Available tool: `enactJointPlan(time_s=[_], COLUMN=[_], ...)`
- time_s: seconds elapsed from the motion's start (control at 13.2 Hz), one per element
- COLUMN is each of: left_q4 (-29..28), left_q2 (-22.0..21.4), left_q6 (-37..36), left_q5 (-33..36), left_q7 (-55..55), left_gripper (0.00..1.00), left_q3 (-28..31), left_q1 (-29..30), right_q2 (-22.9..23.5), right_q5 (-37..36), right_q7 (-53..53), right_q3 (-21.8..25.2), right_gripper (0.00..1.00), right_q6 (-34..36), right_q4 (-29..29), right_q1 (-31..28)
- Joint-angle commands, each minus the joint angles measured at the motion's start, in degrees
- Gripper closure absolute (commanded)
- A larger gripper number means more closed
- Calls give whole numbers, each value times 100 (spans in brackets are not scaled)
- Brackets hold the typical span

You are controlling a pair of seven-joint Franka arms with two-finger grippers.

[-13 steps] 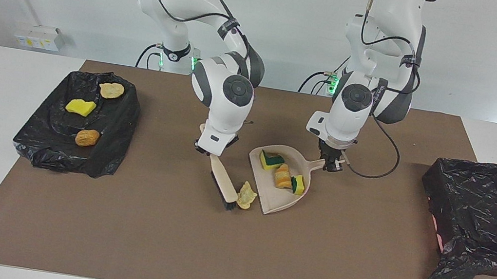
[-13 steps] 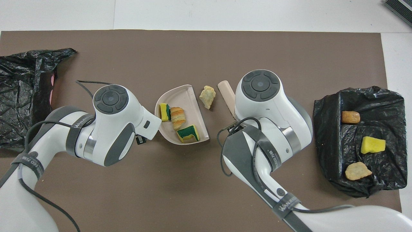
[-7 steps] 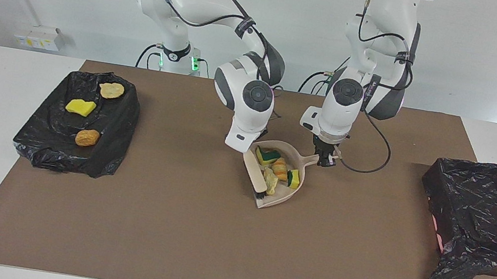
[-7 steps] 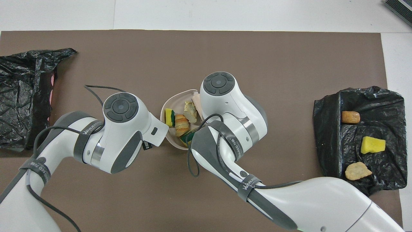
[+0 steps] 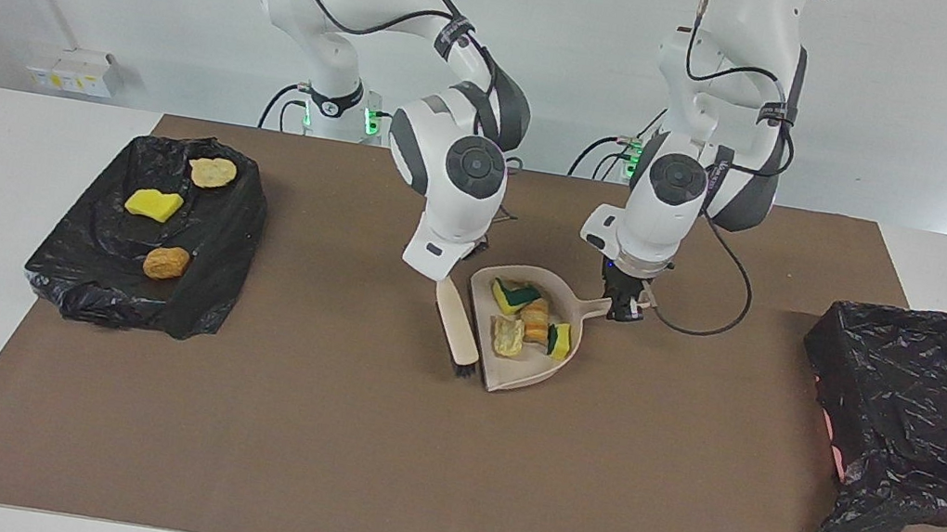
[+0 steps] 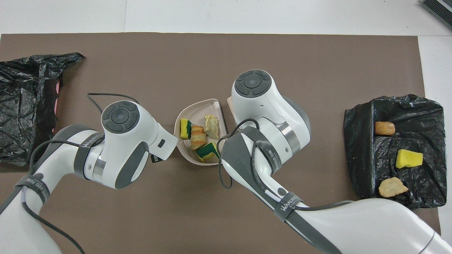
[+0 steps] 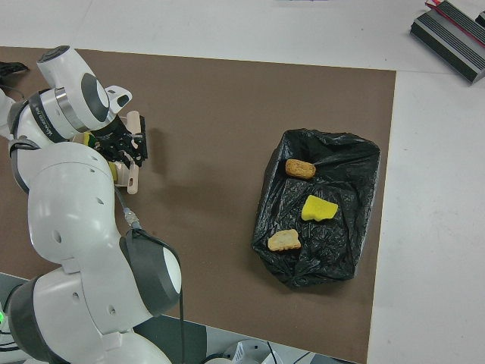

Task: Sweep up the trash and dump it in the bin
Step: 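Carry the loaded dustpan toward the black bag with the left gripper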

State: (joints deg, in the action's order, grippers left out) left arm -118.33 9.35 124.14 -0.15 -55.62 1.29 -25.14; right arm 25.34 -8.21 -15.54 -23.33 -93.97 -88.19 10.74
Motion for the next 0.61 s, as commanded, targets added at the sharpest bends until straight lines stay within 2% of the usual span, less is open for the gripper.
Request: enactJointPlan(time_s=[0.0, 0.15, 0.23, 0.53], left_q4=[266, 782, 1064, 2093], left_q2=[32, 84, 180, 339], left_q6=[-3, -545, -809, -1821], left_q5=[-161, -213, -309, -284], left_q7=[-510, -966, -1212, -1908], left_gripper=[100, 100, 100, 100], left_q3=[-7, -15, -7, -15], left_q1=[369, 799, 949, 1748], right_q2=[-756, -1424, -1627, -2629], right_q5=[-6, 274, 807, 2092], right_q7=[-640, -1134, -1475, -1733], right_q3=[-40, -49, -49, -49], right_gripper=[100, 100, 100, 100], right_q6=[728, 1012, 943, -575], right_q4=[-145, -644, -969, -2656], right_q1=[-63, -46, -28, 288])
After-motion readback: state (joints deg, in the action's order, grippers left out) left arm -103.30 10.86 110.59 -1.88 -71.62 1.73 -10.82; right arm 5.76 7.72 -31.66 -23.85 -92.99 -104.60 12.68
